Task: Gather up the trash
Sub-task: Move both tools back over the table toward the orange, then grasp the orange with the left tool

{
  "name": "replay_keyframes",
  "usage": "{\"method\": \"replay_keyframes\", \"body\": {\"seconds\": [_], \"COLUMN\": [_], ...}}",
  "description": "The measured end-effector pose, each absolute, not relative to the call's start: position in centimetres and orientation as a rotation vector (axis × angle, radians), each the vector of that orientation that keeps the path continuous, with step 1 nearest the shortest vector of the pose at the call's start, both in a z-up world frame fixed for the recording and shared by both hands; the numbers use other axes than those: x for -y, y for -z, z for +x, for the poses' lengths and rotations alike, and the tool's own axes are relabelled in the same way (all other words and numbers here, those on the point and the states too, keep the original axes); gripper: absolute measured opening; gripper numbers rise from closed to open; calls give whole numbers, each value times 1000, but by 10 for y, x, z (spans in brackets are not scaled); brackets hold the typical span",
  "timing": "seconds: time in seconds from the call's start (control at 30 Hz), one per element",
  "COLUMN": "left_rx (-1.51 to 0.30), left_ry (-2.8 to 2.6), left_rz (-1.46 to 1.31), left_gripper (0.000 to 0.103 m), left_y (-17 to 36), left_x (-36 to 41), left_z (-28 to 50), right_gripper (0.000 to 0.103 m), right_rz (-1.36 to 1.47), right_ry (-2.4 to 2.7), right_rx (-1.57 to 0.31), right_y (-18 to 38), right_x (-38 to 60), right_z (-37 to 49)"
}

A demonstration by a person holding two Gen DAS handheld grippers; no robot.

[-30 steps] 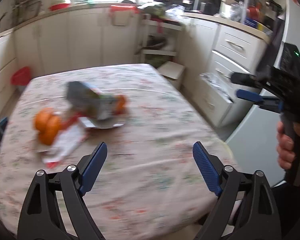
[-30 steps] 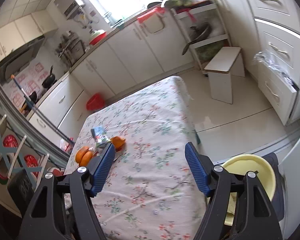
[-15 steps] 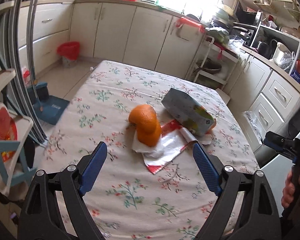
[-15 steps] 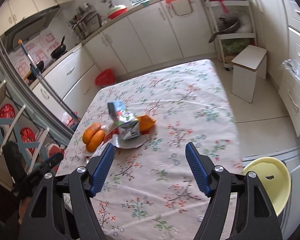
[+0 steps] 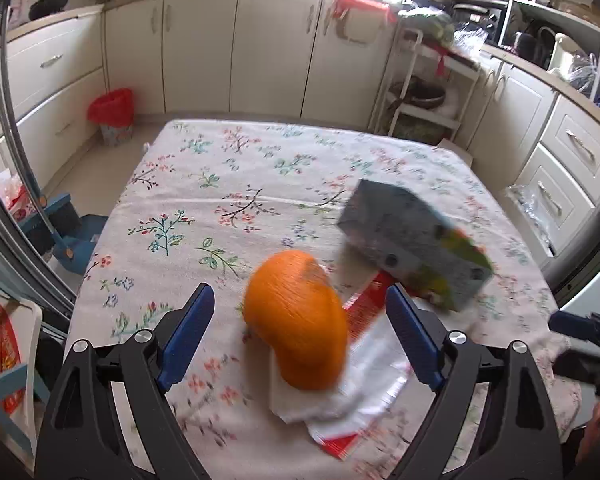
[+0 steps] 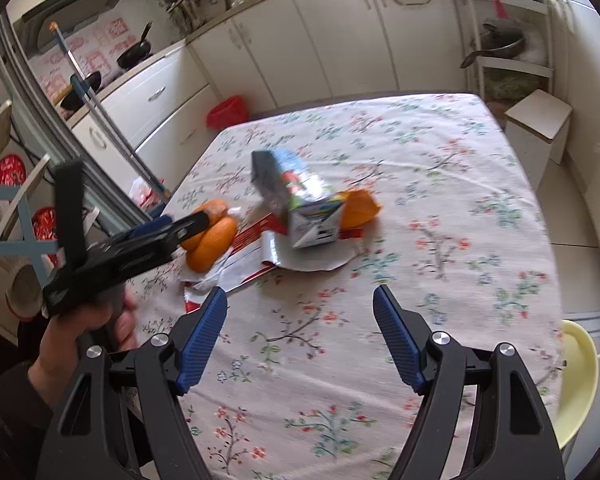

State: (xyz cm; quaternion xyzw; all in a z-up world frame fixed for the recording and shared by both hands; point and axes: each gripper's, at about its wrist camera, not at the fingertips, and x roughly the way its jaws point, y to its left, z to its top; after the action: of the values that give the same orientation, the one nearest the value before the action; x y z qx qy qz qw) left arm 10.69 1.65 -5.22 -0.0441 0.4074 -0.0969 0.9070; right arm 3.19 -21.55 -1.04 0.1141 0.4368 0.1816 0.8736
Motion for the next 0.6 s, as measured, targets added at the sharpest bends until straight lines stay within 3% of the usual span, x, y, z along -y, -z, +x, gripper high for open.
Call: {"method": "replay_keyframes", "body": {"seconds": [0.03,0.17,0.3,0.43,0.53,0.6], "left_rx": [-855,-892,-886,-886,-890,-898], "left_ry": [206,238,255,278,255,266], "left_rz": [-106,-208,-247,-252,-204,-194], "left_gripper": [82,57,38,37,54,52], "left_y": [55,61,58,57,58,60], "left_x": [-19,-37,-47,-46,-41,-37], "left_z": [111,121,124,122,121,121], "right_gripper": [73,73,73,73,73,73], "right_rz": [234,195,158,140,141,140], "right_ry": [-387,-430,-451,-462,-466,-467], "right_rx": [-919,-941,-953,-957,-960,-964], "right_y": [12,16,18,19,20,21], "right_x": [211,188,172,162,159,160], "right_z": [33,36,38,37,38,38]}}
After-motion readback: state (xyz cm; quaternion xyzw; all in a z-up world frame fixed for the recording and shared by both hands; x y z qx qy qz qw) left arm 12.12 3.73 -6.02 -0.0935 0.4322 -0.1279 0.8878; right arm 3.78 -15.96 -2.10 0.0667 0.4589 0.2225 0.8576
